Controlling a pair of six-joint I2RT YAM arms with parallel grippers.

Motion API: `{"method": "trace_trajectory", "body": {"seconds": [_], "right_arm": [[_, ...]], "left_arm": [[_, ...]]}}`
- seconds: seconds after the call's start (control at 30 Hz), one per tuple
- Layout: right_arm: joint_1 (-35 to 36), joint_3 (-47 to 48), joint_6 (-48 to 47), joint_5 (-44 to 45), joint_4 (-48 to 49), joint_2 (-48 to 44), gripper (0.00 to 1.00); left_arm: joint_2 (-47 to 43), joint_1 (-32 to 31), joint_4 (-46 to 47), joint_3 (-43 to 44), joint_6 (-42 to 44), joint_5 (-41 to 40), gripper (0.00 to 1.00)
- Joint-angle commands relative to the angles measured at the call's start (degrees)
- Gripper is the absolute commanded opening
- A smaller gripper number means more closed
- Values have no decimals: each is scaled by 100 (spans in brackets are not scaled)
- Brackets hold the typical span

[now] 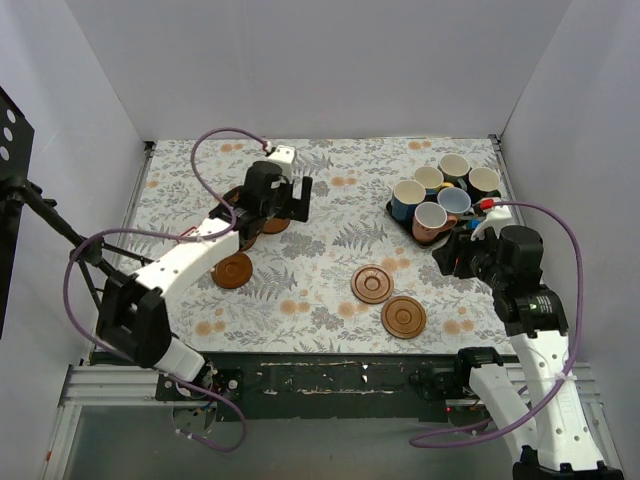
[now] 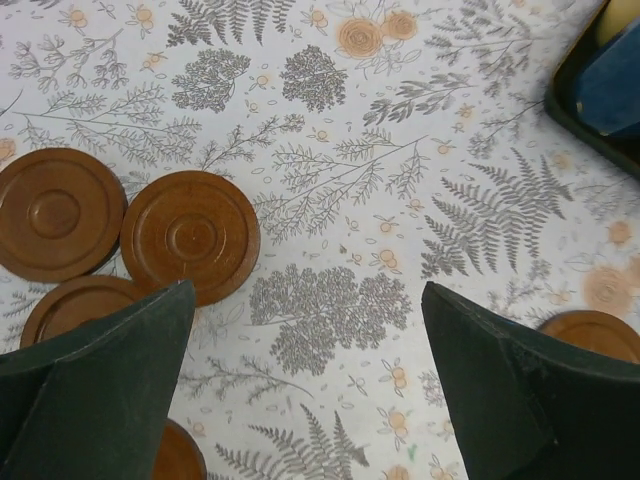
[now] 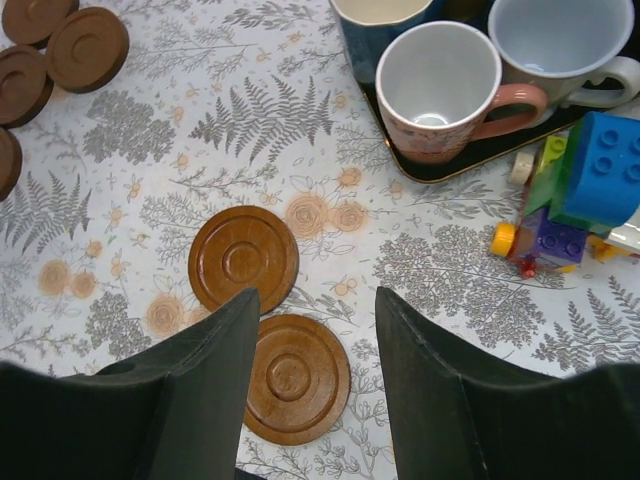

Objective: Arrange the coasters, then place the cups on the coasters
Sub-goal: Move the coaster to the center of the board.

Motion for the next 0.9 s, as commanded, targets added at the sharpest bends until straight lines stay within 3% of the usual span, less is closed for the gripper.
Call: {"method": "trace_trajectory", "body": {"seconds": [0.0,0.1,0.23,0.6,0.87], "right_arm": [[59,230,-76,-542,29,68,58],[208,221,-24,-551,73,243,58],[848,177,213,-166,266,455,58],[4547,-183,1286,2461,1417,2017,59],[4832,-306,1014,2736,2445,3187,64]], "left_arm": [[-1114,352,21,-609,-437,399,98],[-1703,923,214,-1022,-754,979,98],[-1758,1320,285,-1278,-868,1200,98],[-2135,1567,926,-2113,-966,699,98],[-2329,1567,927,-2254,-834,268,98]]}}
